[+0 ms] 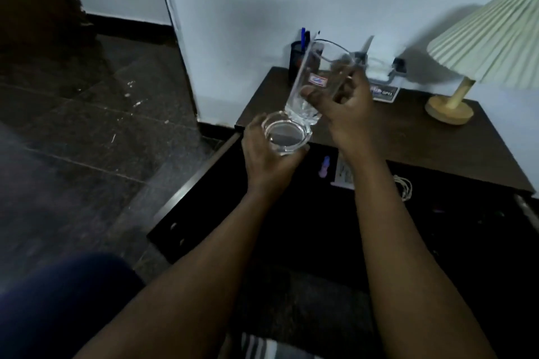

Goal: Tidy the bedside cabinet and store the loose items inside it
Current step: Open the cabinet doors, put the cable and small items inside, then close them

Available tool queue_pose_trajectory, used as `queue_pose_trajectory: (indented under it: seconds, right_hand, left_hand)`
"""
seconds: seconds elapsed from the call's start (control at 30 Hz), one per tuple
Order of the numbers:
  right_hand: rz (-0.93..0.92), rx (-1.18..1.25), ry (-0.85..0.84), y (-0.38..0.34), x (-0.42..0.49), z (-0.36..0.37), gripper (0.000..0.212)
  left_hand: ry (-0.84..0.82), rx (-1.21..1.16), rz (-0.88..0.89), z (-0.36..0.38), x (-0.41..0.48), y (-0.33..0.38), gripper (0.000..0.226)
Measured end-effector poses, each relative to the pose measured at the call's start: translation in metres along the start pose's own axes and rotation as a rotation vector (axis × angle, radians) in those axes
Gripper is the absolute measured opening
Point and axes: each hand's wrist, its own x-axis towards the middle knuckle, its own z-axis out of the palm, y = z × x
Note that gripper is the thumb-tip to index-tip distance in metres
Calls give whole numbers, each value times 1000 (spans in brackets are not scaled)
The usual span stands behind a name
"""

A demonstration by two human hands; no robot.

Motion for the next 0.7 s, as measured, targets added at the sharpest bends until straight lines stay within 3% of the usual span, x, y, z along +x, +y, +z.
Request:
queue_pose_trajectory:
  seconds: [0.1, 0.2, 0.27, 0.43, 0.6, 0.7]
  right_hand:
    - [71, 123, -101, -4, -43, -40, 53]
    - [261, 195, -136, 33, -95, -74, 68]
    - [406, 217, -117, 69, -132, -92, 77]
    - [662, 179, -48, 139, -183, -108, 85]
    - [627, 272, 57, 162, -164, -86, 30]
    - [609, 295, 96, 180, -139, -72, 19]
  left_hand:
    - [67, 42, 17, -15, -69, -21, 76]
    - [-26, 150, -102, -17, -107, -62, 71]
    - [-95, 231, -167, -15, -113, -87, 63]
    - [-185, 252, -111, 12, -95, -104, 56]
    - [-206, 283, -83, 61, -40, -109, 50]
    - [-239, 282, -219, 81, -13, -114, 43]
